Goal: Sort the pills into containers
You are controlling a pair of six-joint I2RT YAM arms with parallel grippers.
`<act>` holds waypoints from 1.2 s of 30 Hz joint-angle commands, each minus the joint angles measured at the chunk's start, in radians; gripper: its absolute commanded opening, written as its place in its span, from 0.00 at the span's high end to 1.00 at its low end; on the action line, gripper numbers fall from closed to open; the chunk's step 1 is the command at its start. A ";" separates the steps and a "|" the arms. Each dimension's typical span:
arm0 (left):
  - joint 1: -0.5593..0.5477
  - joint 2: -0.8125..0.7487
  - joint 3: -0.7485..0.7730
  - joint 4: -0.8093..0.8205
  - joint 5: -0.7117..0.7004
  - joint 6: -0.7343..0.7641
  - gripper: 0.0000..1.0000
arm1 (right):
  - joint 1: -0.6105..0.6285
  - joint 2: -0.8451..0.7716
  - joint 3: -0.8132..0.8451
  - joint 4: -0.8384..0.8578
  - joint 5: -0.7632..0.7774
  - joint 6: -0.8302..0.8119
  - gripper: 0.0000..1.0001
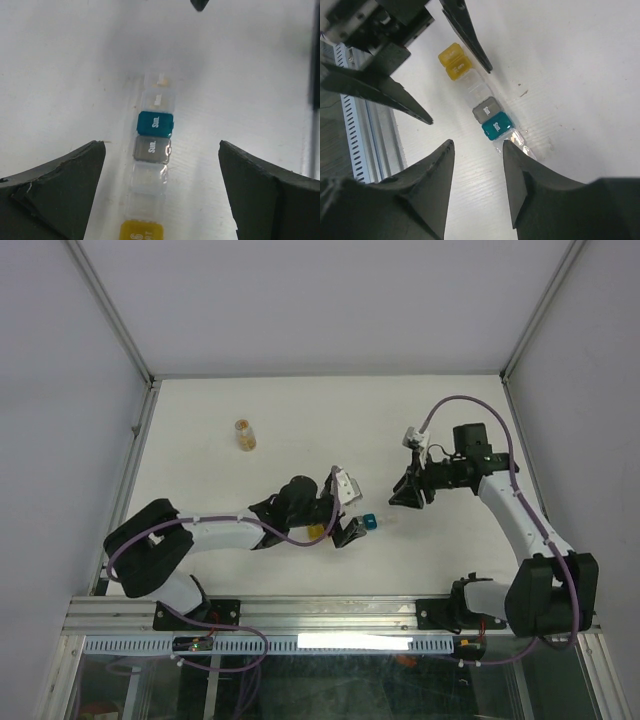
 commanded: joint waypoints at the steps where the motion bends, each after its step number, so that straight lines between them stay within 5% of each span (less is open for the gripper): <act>1: 0.028 -0.146 -0.086 0.224 0.113 -0.235 0.01 | -0.053 -0.118 -0.015 -0.001 -0.098 -0.063 0.51; 7: 0.148 -0.278 -0.248 0.529 0.197 -0.597 0.01 | -0.153 -0.266 -0.055 0.069 -0.123 -0.029 0.38; 10: 0.247 -0.313 -0.277 0.562 0.243 -0.801 0.01 | -0.208 -0.355 -0.065 0.109 -0.113 0.019 0.24; 13: 0.312 -0.393 -0.276 0.510 0.257 -0.901 0.01 | -0.233 -0.428 -0.070 0.241 0.005 0.235 0.06; 16: 0.329 -0.529 -0.223 0.297 0.175 -0.852 0.01 | -0.234 -0.480 -0.033 0.337 0.290 0.495 0.01; 22: 0.328 -0.794 -0.007 -0.202 -0.072 -0.647 0.01 | -0.234 -0.505 0.164 0.221 0.315 0.543 0.01; 36: 0.329 -0.931 0.285 -0.502 -0.067 -0.533 0.01 | -0.233 -0.543 0.413 0.213 0.333 0.713 0.01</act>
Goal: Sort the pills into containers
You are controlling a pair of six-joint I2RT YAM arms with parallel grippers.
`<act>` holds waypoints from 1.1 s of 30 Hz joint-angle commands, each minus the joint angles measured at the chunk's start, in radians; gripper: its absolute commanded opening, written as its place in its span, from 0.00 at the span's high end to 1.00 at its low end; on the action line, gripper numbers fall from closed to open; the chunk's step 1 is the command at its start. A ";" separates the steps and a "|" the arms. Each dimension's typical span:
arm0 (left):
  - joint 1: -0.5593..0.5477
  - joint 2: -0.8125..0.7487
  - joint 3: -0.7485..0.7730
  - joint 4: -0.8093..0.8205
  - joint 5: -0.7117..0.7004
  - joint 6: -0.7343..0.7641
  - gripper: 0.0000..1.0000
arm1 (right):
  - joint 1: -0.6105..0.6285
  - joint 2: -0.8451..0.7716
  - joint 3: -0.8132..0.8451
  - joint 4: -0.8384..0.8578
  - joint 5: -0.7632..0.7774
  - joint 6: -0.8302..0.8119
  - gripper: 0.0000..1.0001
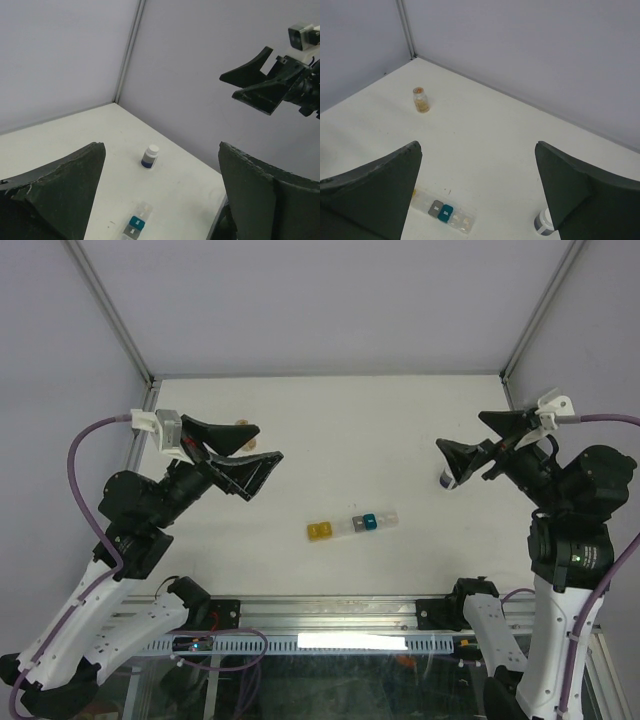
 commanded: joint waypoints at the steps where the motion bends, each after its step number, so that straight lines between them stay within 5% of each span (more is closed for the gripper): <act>1: 0.004 -0.010 0.056 -0.113 -0.012 0.054 0.01 | -0.003 0.011 0.062 0.001 0.047 0.094 0.01; 33: 0.004 0.020 0.070 -0.112 0.055 0.107 0.01 | 0.008 0.064 0.146 -0.097 0.004 -0.026 0.01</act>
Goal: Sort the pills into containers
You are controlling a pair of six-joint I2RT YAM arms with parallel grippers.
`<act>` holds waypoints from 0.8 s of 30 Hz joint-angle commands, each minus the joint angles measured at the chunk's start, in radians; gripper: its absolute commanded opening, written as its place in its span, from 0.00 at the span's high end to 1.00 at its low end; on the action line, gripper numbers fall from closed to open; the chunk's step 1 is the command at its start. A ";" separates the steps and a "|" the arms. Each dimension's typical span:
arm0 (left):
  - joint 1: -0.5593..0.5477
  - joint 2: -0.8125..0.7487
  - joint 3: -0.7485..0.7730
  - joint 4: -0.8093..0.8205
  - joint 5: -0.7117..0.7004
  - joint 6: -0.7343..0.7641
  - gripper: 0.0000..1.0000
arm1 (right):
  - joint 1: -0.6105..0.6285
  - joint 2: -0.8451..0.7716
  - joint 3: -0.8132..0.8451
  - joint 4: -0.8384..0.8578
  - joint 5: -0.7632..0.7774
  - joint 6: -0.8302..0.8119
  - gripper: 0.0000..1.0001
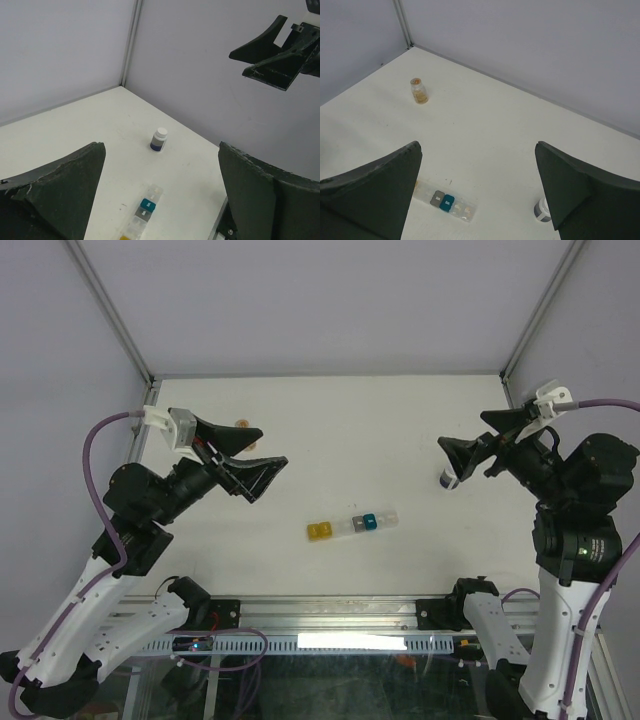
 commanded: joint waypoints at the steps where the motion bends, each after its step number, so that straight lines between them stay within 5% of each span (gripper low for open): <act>1: 0.004 -0.002 0.025 0.017 0.024 0.025 0.01 | 0.005 0.015 0.052 0.014 -0.014 -0.007 0.01; 24: 0.004 -0.011 0.028 0.013 0.020 0.052 0.01 | 0.001 0.054 0.088 0.017 -0.020 -0.003 0.01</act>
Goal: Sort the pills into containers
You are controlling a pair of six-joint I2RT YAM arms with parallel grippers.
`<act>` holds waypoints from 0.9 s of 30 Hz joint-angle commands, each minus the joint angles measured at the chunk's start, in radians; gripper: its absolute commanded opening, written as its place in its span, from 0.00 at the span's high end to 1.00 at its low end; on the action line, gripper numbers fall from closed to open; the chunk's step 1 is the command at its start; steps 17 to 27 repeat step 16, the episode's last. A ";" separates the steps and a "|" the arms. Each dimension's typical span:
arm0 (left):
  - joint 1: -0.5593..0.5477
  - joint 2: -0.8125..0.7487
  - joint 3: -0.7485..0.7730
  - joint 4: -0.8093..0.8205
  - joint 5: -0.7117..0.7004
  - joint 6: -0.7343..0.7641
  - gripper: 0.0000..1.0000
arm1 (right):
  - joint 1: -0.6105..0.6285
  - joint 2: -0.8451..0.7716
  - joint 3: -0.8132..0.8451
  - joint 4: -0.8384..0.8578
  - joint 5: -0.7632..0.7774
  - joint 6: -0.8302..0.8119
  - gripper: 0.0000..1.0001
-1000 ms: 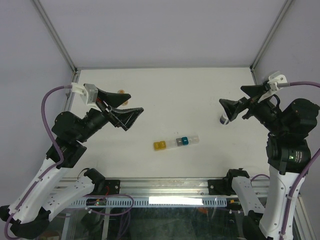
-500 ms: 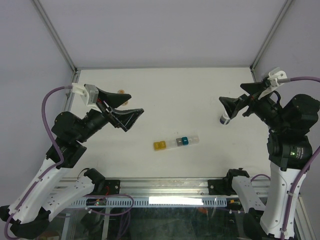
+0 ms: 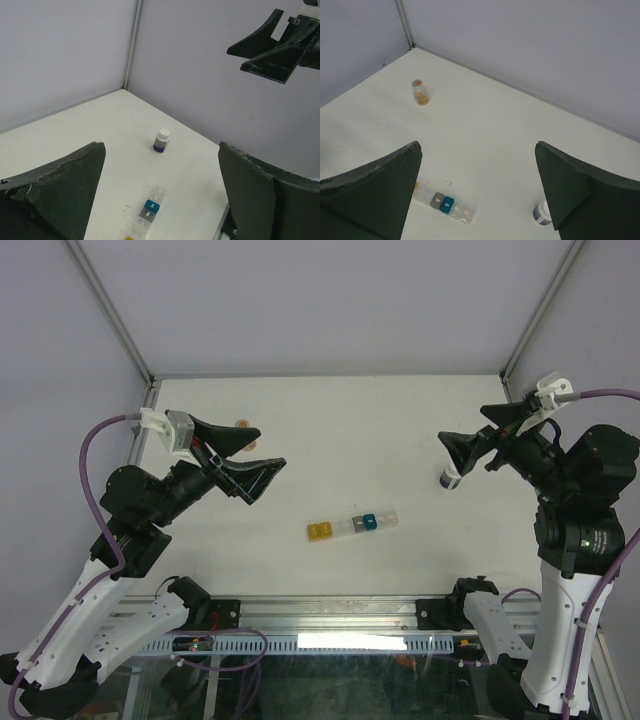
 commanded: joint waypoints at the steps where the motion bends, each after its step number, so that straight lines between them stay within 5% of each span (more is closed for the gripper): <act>1: 0.005 0.000 0.029 0.013 0.016 0.025 0.01 | 0.001 0.018 0.050 0.023 -0.008 0.000 0.01; 27: 0.005 0.002 0.039 -0.003 0.012 0.030 0.01 | 0.003 0.029 0.060 0.019 -0.002 -0.009 0.01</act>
